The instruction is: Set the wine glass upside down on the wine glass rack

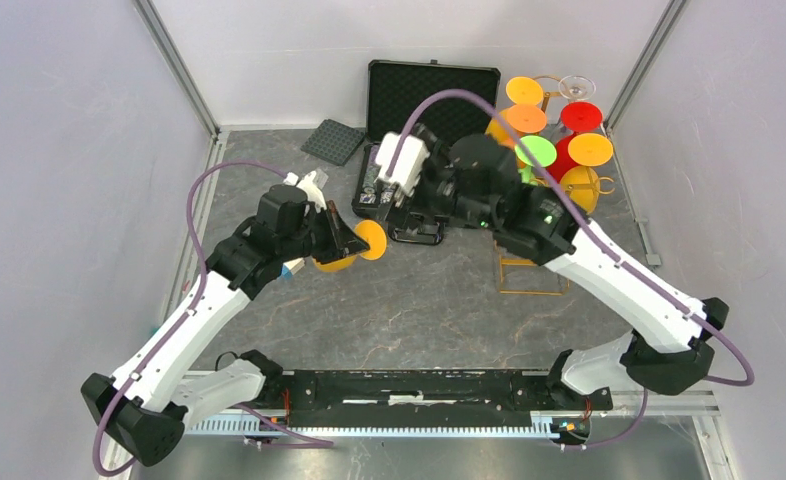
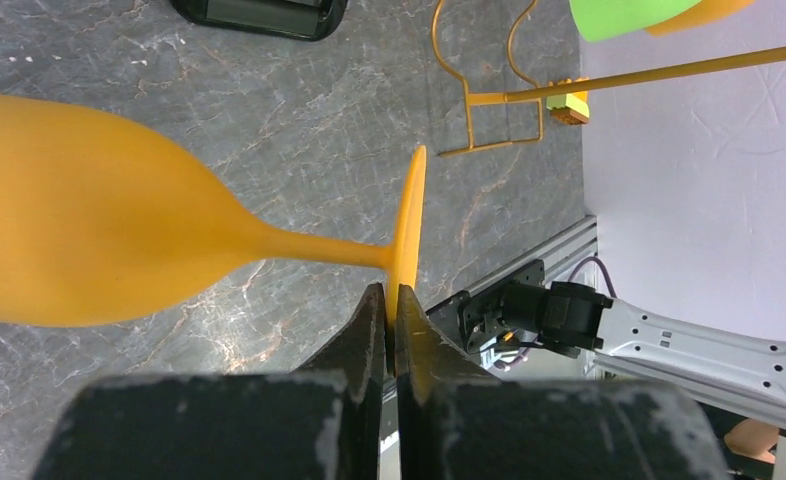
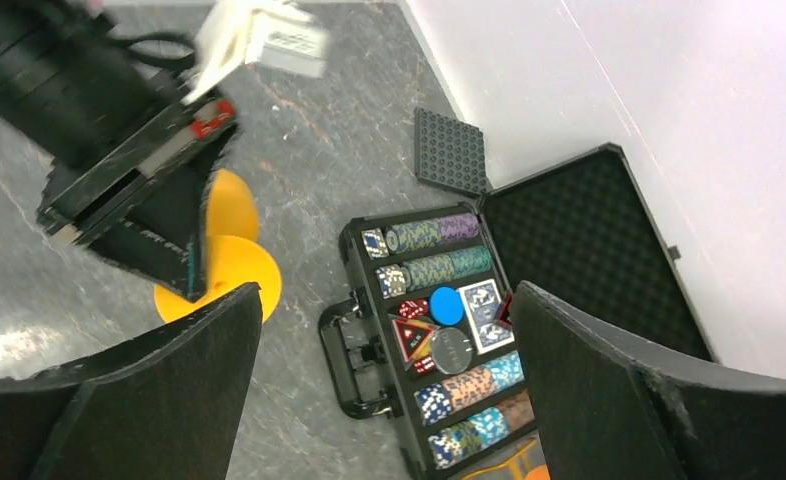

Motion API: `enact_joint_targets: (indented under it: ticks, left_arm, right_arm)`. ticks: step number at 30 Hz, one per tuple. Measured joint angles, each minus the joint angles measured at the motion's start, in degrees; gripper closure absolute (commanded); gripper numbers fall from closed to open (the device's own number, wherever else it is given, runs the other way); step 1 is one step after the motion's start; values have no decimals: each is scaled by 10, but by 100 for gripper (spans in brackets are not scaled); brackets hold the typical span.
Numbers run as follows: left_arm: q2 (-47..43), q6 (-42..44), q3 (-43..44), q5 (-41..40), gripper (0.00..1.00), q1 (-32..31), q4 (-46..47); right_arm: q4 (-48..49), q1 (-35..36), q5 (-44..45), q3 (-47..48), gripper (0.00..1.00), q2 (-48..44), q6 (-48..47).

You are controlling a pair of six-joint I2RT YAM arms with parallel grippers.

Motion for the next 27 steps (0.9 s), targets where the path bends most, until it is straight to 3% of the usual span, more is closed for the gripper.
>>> enact_joint_targets:
  ticks: [6, 14, 27]
  left_arm:
    - [-12, -22, -33, -5, 98, 0, 24]
    - [-7, -107, -84, 28, 98, 0, 119]
    - [108, -271, -88, 131, 98, -4, 295]
  right_arm:
    - [0, -94, -89, 23, 2, -20, 112]
    - [83, -204, -176, -12, 2, -97, 237]
    - [130, -367, -256, -74, 2, -118, 403]
